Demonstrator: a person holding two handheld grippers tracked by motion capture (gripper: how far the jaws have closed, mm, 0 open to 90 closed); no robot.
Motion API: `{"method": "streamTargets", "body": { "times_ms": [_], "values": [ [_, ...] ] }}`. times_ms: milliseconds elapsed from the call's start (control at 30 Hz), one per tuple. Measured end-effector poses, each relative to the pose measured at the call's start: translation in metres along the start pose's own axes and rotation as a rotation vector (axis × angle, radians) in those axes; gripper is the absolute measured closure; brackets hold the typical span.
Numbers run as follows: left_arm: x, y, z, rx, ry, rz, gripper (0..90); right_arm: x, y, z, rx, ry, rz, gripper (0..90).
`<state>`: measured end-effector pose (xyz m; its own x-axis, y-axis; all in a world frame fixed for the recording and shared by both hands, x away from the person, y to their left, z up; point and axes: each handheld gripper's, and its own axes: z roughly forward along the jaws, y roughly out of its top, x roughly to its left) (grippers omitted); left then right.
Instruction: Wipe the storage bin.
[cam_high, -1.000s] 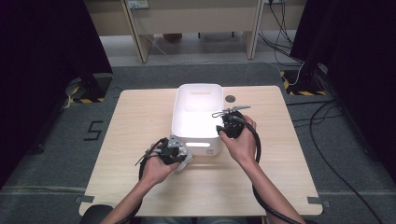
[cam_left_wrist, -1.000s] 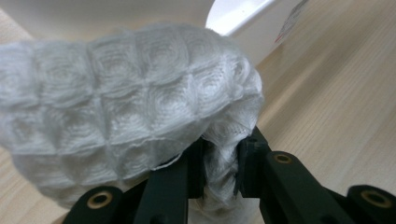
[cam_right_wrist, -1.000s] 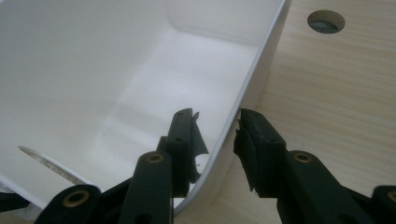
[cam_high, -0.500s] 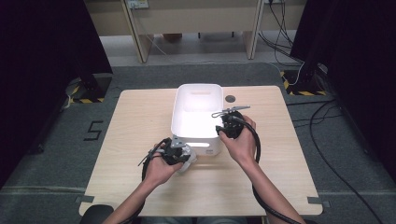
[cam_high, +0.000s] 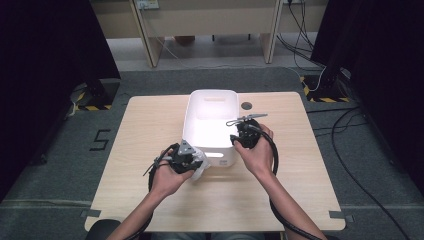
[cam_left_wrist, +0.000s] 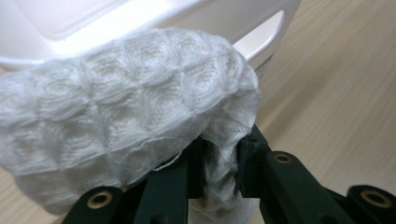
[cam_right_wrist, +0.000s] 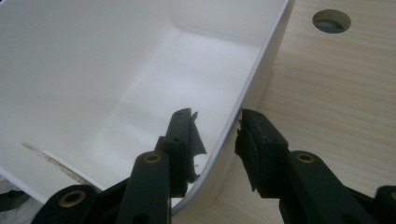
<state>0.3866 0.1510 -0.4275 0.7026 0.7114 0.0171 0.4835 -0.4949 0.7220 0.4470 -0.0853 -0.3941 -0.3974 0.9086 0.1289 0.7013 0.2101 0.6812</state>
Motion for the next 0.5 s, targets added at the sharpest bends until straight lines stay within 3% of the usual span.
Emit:
{"method": "streamTargets", "body": {
  "times_ms": [500],
  "values": [
    [-0.0039, 0.0082, -0.0035, -0.008, 0.001, 0.009, 76.4, 0.0016, 0.0001, 0.0004, -0.002, -0.003, -0.009, 65.0]
  ]
}}
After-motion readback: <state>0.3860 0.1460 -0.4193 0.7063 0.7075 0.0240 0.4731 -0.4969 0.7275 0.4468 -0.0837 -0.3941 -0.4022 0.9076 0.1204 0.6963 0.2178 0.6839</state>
